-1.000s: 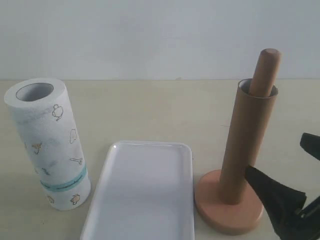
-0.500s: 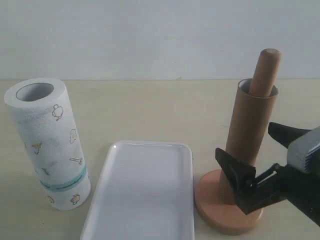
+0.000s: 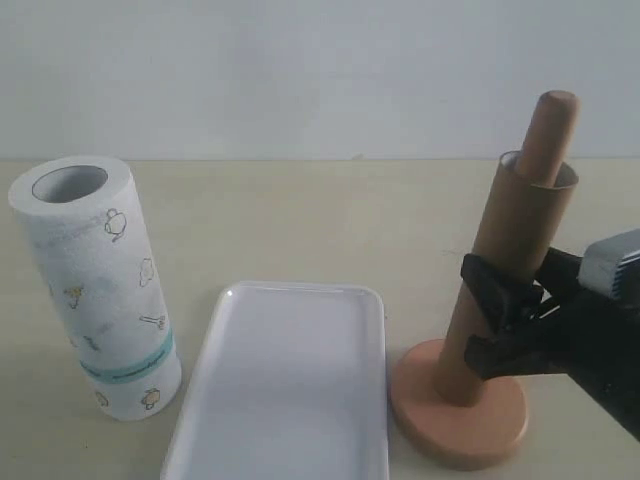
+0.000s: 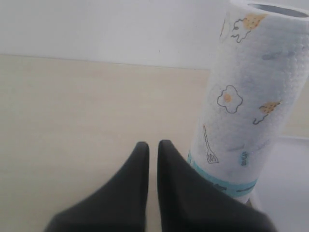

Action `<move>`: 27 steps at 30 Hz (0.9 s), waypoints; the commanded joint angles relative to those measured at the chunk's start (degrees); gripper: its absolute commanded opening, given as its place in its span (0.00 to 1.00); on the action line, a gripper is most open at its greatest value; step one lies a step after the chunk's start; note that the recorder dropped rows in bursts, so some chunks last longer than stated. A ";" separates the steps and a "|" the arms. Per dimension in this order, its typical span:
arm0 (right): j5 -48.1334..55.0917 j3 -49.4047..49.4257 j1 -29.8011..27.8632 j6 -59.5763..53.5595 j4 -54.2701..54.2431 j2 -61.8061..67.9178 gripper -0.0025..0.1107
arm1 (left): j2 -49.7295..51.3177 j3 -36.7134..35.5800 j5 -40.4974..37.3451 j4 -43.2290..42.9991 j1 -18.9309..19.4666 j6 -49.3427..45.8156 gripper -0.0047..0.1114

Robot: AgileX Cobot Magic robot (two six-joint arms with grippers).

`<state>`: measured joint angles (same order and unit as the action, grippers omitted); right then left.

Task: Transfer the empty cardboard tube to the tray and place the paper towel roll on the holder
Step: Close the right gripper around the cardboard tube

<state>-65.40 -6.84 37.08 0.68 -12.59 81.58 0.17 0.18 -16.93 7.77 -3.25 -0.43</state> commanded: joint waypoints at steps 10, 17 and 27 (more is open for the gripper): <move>-1.18 -0.14 0.11 0.28 -0.32 0.21 0.02 | -0.17 -0.18 0.18 -0.13 0.20 0.43 0.09; -1.88 -0.14 0.11 -0.29 5.32 0.21 0.02 | -0.17 -0.18 0.18 -0.13 0.20 0.43 0.09; -4.56 -0.14 0.11 -2.77 7.81 0.21 0.02 | -0.17 -0.18 0.18 -0.13 0.20 0.43 0.09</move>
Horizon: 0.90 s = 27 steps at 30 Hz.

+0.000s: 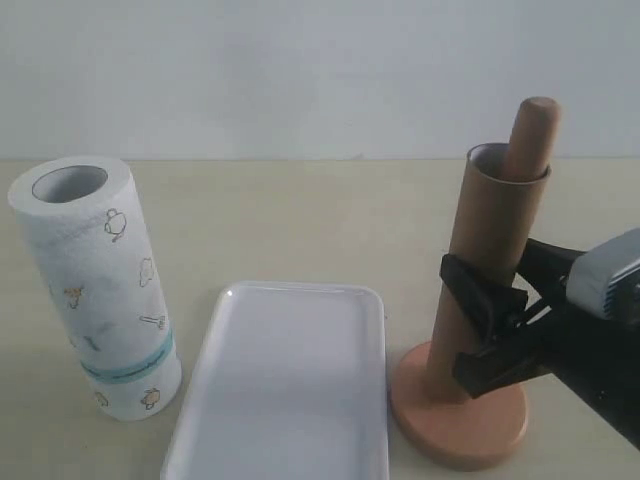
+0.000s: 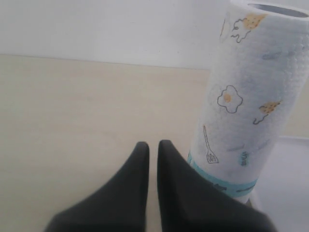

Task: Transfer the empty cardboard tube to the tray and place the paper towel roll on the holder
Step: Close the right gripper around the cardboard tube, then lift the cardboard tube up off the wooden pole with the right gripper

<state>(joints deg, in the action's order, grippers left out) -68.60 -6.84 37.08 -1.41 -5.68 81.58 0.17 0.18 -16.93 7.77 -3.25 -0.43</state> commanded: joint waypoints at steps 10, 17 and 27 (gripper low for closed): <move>-1.36 -0.14 0.11 -1.09 1.88 -1.22 0.02 | -0.17 -0.18 0.18 -0.13 0.20 0.43 0.09; 22.19 -8.39 0.11 -6.57 2.23 -15.55 0.02 | -0.17 -0.18 0.18 -0.13 0.20 0.43 0.09; 42.00 -21.32 0.11 -17.74 -3.17 -31.90 0.02 | -0.17 -0.18 0.18 -0.13 0.20 0.43 0.09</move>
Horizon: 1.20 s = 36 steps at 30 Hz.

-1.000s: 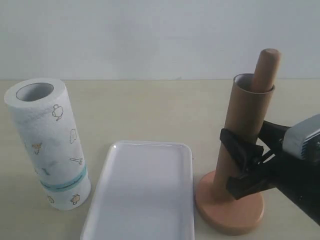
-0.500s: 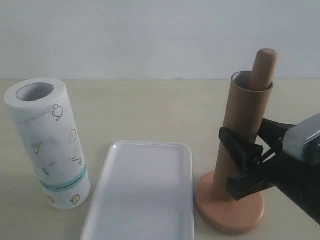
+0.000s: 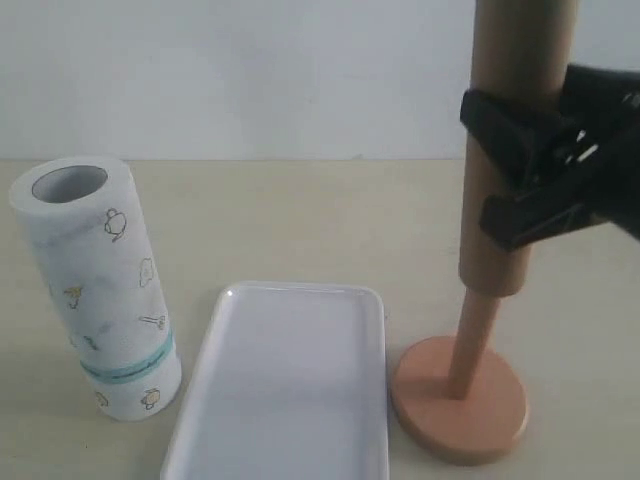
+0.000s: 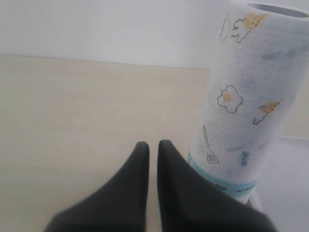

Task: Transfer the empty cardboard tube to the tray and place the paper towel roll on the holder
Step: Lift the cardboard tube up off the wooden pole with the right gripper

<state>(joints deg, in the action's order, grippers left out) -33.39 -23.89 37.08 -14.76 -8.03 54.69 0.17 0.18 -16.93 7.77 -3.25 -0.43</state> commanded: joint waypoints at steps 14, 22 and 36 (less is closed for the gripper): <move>24.50 -25.79 0.11 -6.81 -0.64 -10.02 0.02 | -0.17 -0.18 0.18 -0.13 0.20 0.43 0.09; 32.62 -36.30 0.11 -6.77 -0.64 -10.02 0.02 | -0.17 -0.18 0.18 -0.13 0.20 0.43 0.09; 38.23 -36.79 0.11 2.38 -0.64 -9.41 0.02 | -0.17 -0.18 0.18 -0.13 0.20 0.43 0.09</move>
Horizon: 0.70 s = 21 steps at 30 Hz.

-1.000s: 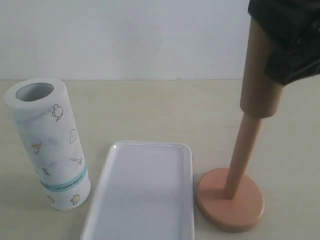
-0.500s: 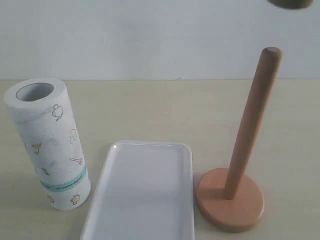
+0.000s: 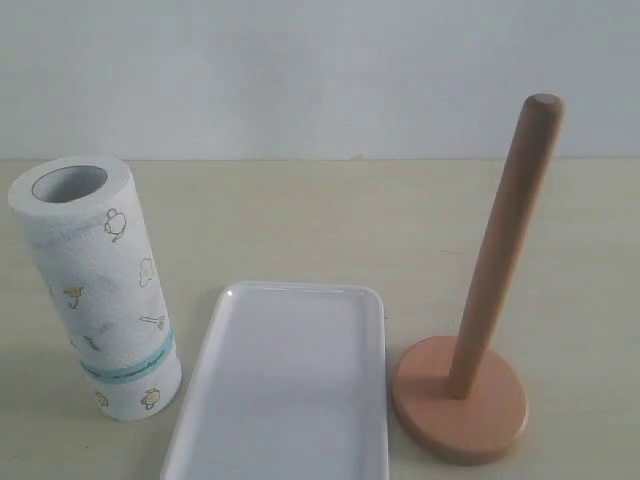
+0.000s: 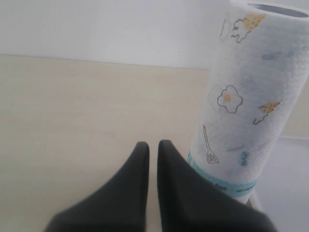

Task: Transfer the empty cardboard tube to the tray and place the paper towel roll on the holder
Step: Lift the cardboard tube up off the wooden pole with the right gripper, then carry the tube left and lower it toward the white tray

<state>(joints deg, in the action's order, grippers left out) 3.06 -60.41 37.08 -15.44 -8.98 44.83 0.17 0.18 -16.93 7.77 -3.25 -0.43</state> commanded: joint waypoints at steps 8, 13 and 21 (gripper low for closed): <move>3.34 -0.27 4.34 3.30 -3.76 5.21 0.02 | -0.17 -0.18 0.18 -0.13 0.20 0.43 0.09; 0.96 -0.27 12.03 2.71 -3.62 8.65 0.02 | -0.17 -0.18 0.18 -0.13 0.20 0.43 0.09; 1.37 -0.27 14.45 6.83 -3.75 11.49 0.02 | -0.17 -0.18 0.18 -0.13 0.20 0.43 0.09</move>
<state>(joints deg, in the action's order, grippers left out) 4.77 -60.41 51.37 -11.14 -12.55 55.33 0.17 0.18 -16.93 7.77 -3.25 -0.43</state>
